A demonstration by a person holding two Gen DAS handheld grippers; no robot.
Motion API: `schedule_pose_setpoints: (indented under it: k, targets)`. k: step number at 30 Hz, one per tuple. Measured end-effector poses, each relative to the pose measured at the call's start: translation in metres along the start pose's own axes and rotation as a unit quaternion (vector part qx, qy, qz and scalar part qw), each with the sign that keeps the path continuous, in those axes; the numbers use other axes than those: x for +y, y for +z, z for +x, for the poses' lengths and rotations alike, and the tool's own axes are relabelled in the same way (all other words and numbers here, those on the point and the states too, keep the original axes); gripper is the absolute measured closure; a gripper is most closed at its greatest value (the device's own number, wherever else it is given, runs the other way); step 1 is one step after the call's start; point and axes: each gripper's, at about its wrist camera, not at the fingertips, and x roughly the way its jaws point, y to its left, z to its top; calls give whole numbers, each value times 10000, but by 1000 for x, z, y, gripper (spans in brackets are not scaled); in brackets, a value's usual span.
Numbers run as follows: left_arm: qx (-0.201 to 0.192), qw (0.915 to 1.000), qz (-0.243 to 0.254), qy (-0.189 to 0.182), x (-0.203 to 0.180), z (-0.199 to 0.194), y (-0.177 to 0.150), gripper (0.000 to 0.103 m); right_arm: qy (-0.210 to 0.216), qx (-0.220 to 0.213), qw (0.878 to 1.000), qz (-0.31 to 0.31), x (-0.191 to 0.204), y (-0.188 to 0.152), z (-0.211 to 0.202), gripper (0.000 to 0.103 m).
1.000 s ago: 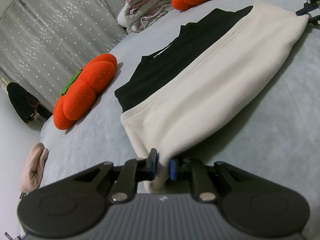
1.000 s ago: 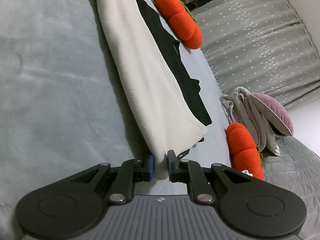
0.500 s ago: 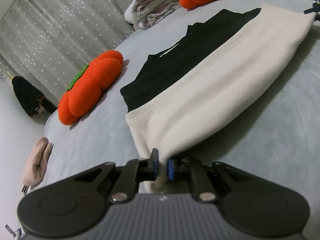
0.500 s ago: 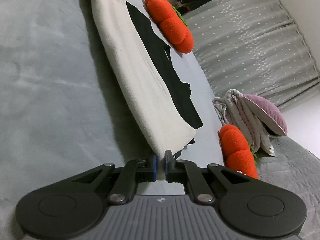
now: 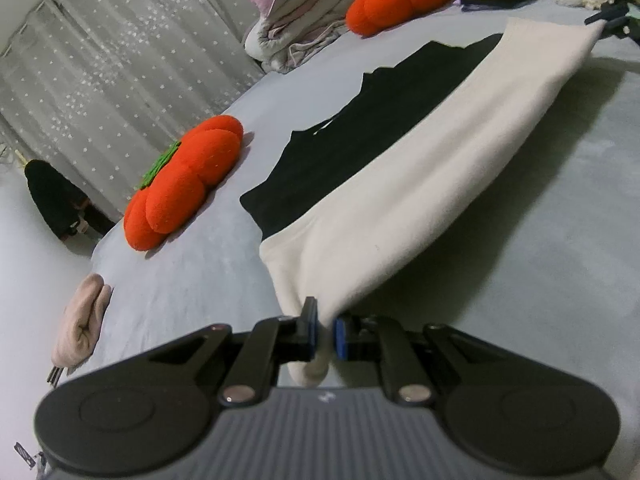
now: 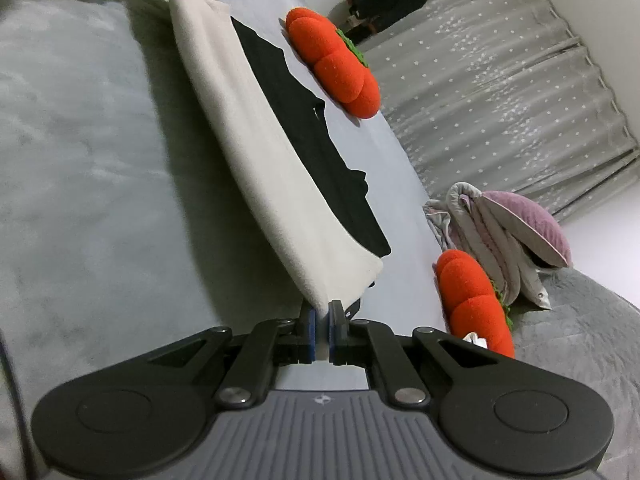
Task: Fold clothes
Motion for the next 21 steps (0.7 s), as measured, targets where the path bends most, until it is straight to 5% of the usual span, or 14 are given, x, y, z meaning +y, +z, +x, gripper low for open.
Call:
schedule_pose_setpoints:
  k: [10, 21]
  targets:
    - [-39, 9996, 265, 68, -16, -17, -5, 94, 91, -84, 9999, 84, -2, -5, -14, 98]
    - [-182, 9994, -124, 250, 2, -23, 11, 88, -165, -192, 9990, 356, -20, 10, -6, 98]
